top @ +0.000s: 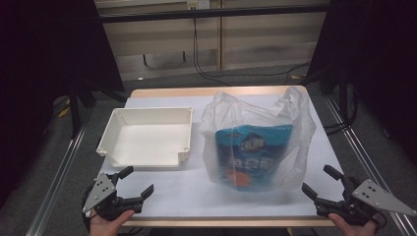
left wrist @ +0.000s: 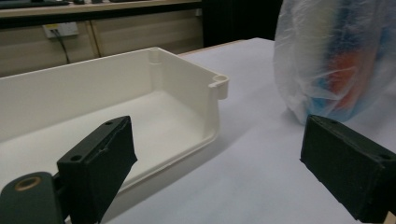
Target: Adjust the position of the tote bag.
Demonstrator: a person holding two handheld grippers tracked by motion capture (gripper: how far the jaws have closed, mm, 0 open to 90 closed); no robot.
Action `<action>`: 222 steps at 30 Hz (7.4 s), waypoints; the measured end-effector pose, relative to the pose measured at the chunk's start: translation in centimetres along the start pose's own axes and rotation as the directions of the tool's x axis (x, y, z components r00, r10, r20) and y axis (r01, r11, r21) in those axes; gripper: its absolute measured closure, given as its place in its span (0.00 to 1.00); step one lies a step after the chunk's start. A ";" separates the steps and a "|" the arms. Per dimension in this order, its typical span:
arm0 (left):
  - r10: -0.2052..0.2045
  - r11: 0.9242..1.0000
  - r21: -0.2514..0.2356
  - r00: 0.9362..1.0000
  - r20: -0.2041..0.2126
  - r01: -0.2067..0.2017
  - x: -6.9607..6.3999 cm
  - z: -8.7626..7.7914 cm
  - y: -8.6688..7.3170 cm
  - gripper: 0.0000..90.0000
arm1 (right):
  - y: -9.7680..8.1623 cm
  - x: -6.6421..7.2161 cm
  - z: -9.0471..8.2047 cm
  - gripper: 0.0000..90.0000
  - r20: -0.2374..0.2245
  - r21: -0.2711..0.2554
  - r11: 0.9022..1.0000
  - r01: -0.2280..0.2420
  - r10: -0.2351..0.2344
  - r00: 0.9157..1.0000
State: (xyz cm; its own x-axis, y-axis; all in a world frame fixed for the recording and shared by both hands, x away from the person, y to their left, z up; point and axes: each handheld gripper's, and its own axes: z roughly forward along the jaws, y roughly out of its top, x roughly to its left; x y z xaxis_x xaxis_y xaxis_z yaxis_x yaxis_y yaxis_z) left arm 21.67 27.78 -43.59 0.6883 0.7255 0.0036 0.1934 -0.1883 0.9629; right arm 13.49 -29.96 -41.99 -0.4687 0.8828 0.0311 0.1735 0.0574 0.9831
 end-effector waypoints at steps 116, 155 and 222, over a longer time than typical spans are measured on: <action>0.046 0.998 0.036 0.987 0.152 -0.052 -1.7 4.8 3.2 0.15 | 12.7 -9.0 11.2 0.64 -0.163 0.194 0.980 -0.035 0.068 0.984; 0.102 0.994 -0.059 0.969 0.227 -0.091 -3.3 6.6 9.5 0.26 | 14.3 -5.4 5.3 1.00 -0.308 -0.100 0.995 0.002 -0.032 0.951; 0.108 0.993 -0.092 0.859 0.501 -0.071 -4.8 10.2 16.6 0.94 | 15.0 -3.4 4.3 1.00 -0.344 -0.142 0.990 0.022 -0.070 0.936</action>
State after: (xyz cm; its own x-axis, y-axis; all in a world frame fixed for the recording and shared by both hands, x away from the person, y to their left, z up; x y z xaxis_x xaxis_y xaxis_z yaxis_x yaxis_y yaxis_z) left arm 28.72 14.41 -30.38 0.9623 0.2706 -0.0285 0.0792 -0.1780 0.9808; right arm 21.37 -30.08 -28.14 -0.7490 0.6622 0.0224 0.0389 0.0102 0.9992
